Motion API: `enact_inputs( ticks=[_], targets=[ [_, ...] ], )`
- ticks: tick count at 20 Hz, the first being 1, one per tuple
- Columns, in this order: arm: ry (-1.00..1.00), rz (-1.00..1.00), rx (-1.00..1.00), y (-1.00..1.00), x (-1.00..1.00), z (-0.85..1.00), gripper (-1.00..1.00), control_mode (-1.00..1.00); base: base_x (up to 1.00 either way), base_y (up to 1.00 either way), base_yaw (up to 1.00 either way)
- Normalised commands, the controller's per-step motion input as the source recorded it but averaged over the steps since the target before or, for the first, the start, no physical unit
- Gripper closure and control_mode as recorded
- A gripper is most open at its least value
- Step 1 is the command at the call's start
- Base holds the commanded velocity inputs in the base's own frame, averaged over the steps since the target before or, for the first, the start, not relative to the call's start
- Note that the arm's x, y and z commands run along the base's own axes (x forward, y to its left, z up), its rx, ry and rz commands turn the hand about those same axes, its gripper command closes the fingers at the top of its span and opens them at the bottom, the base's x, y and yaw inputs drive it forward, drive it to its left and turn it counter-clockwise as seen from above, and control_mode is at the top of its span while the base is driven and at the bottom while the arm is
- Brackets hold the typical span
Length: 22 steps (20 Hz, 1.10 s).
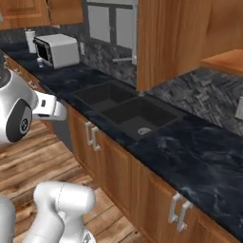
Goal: Sort all alcoholic drinks to one cabinet, and non-alcoholic drinks to the other.
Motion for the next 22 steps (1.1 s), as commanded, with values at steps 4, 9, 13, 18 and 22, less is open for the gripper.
enact_inputs(
  ticks=[4,9,13,18,22],
  targets=[
    [0.00,0.00,0.00,0.00,0.00,0.00,-1.00,1.00,0.95,0.25,0.48],
    [0.00,0.00,0.00,0.00,0.00,0.00,-1.00,1.00,1.00,0.27,0.47],
    [0.00,0.00,0.00,0.00,0.00,0.00,-1.00,1.00,0.98,0.42,0.51],
    [0.00,0.00,0.00,0.00,0.00,0.00,-1.00,1.00,0.91,0.48,0.55],
    [0.00,0.00,0.00,0.00,0.00,0.00,-1.00,1.00,0.99,0.38,0.52]
  ],
)
